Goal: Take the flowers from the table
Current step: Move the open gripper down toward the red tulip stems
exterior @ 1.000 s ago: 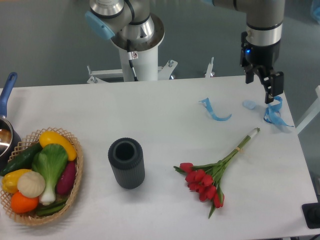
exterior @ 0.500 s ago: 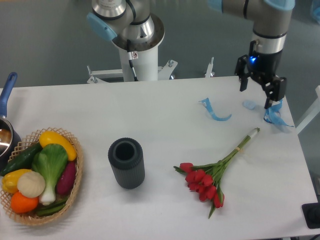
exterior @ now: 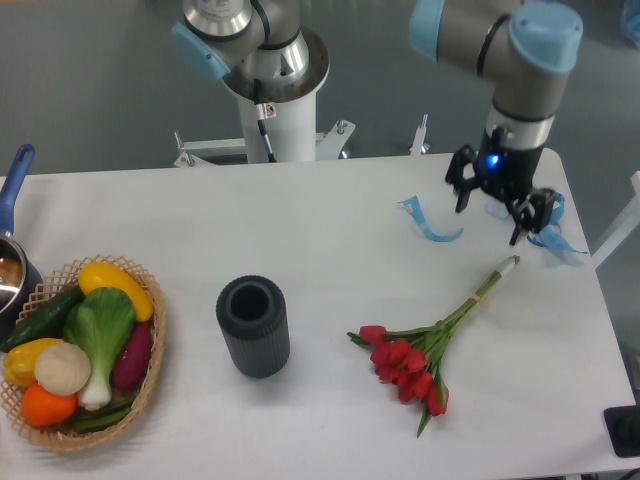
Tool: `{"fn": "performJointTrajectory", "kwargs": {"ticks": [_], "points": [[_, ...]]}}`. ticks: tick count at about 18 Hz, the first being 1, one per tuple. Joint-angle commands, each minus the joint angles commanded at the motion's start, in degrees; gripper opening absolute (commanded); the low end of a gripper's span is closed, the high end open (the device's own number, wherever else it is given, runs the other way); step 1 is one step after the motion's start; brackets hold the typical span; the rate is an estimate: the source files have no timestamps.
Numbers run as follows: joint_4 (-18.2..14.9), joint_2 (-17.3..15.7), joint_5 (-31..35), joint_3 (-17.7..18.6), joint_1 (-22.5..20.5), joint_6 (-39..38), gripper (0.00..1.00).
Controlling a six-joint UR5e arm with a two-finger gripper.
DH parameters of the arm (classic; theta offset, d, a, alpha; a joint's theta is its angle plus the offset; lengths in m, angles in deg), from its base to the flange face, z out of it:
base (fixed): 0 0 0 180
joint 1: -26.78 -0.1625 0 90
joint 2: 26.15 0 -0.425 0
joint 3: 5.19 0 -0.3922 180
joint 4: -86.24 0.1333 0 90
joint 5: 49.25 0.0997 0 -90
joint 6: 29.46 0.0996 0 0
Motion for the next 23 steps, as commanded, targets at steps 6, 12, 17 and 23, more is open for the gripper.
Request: {"fn": "performJointTrajectory", "kwargs": {"ticks": [6,12,17,23], "points": [[0.3,6.8,0.3,-2.9,1.9,0.7,1.0],[0.4,10.3,0.4,-3.1,2.7,2.5,1.0],[1.3,12.5,0.4,-3.5,3.4,1.8,1.0],[1.8,14.4,0.5,-3.7,3.9,1.7,1.0]]}}
